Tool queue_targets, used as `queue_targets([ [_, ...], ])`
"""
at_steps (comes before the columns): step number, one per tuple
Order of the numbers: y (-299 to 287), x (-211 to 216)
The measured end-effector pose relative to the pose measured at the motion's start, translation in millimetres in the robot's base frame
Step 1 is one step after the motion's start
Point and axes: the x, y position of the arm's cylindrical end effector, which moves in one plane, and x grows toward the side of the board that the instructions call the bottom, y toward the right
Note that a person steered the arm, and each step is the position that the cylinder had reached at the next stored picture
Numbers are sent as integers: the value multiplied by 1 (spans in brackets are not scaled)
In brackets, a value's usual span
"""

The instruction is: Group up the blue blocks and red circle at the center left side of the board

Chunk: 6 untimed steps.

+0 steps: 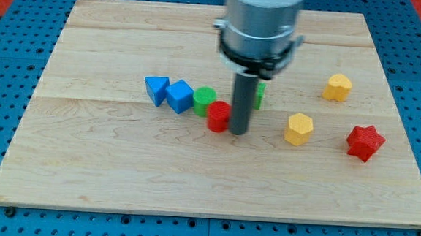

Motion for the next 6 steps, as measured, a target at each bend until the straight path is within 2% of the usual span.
queue_targets([
  [1,-74,-19],
  [2,-91,-26],
  [3,-15,-4],
  [4,-43,-43],
  [5,-87,-56],
  [6,-99,-66],
])
